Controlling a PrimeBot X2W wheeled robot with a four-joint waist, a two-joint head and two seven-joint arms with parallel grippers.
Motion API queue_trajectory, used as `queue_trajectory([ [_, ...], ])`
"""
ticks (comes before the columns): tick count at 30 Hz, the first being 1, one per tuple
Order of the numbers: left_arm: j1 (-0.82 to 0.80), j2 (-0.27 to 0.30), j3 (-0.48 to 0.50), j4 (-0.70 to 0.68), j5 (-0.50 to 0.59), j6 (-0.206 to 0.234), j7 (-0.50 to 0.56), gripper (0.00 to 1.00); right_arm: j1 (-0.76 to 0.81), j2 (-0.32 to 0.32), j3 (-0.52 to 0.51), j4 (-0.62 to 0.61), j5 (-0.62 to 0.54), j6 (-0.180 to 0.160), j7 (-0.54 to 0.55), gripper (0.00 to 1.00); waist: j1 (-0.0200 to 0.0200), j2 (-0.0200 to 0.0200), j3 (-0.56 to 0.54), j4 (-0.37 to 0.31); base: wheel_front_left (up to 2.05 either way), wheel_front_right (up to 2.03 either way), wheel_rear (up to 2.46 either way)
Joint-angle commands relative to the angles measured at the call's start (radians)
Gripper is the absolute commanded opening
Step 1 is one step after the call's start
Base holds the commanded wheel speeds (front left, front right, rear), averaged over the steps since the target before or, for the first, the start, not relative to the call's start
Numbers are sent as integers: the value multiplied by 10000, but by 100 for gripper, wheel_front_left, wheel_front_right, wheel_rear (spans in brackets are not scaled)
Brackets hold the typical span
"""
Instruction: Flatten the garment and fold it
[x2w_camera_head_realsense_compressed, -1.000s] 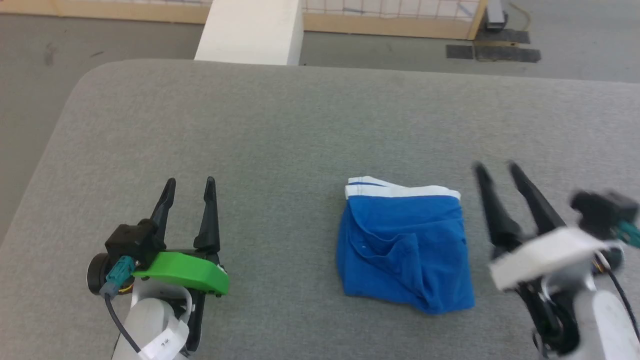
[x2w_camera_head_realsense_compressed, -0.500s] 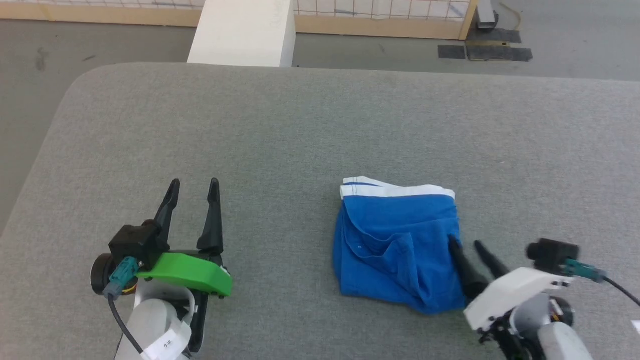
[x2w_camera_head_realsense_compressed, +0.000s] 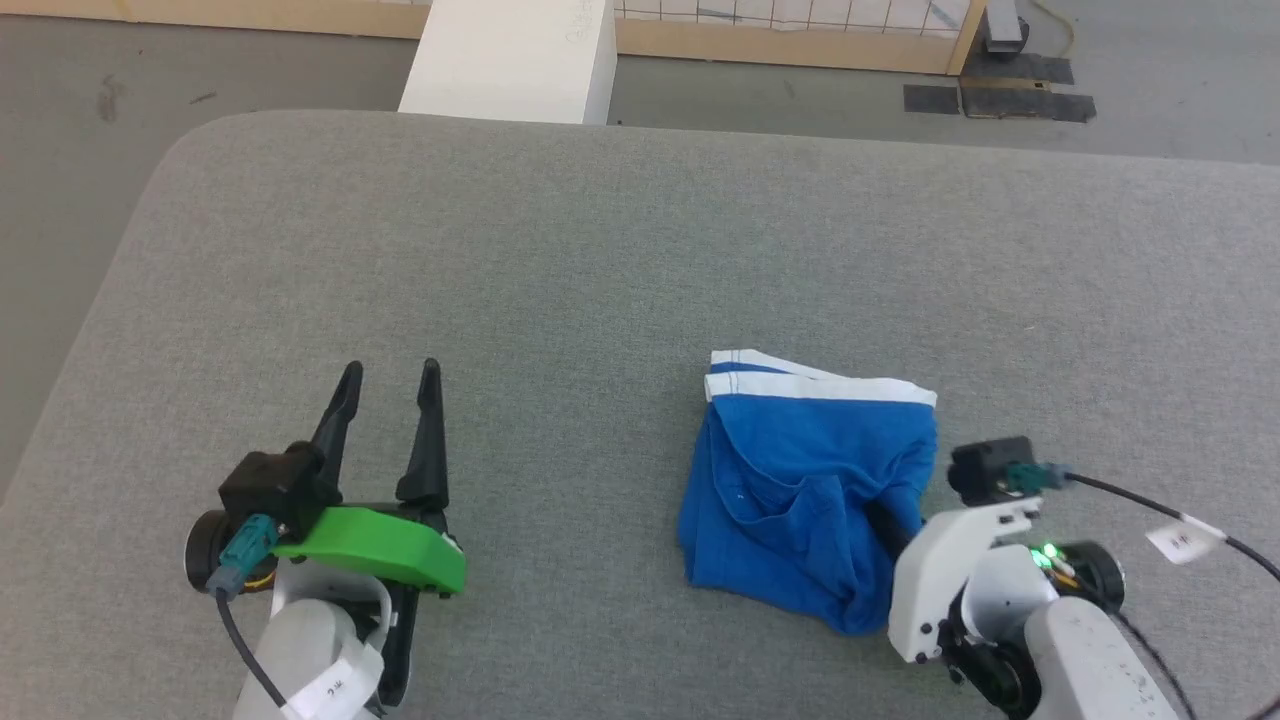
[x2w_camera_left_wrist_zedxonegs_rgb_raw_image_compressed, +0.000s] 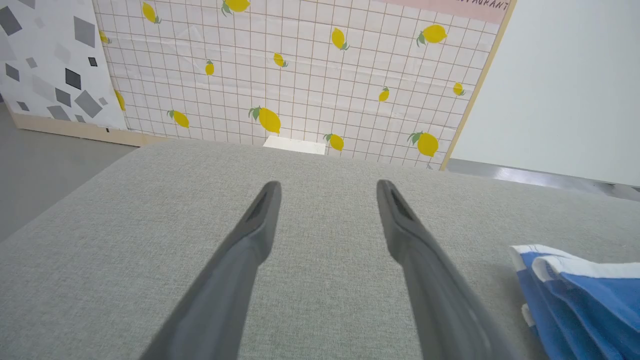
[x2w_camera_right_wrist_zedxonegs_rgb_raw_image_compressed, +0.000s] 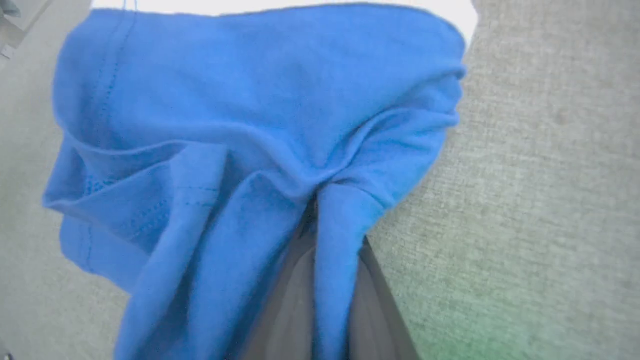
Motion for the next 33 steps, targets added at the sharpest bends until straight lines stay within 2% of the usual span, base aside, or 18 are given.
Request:
queue_trajectory([
  [1,75,-48,32,5,-21,-69,-49,100,-25,-1,23,-131,-494,-19,173,0,0,0,7,-69,0,0,0],
  [5,112,-50,153,-74,-5,-68,-49,100,-263,-110,290,-1041,-2219,-19,654,0,0,0,62,-459,0,0,0],
  [8,124,-36,208,-156,40,-69,-49,100,-551,-693,732,-1549,-2972,-19,1063,0,0,0,132,-940,0,0,0],
  [12,42,6,206,-331,100,-69,-49,100,-980,-1685,1140,-1891,-3329,-19,1377,0,0,0,317,-1715,0,0,0],
  [15,-72,41,97,-467,164,-69,-49,100,-1339,-2229,1033,-1888,-3248,-19,1272,0,0,0,569,-2363,0,0,0],
  [23,-668,301,-345,-724,268,-69,-49,100,-2331,-3398,620,-889,-3337,-19,571,0,0,0,1569,-4083,0,0,0],
  [29,-1262,703,-682,-862,370,-69,-42,100,-3338,-3778,259,445,-3612,-19,-192,0,0,0,2557,-4808,0,0,0],
  [33,-1477,1060,-787,-1040,441,-69,123,100,-4014,-3858,-85,1489,-4047,-19,-621,0,0,0,3059,-5058,0,0,0],
])
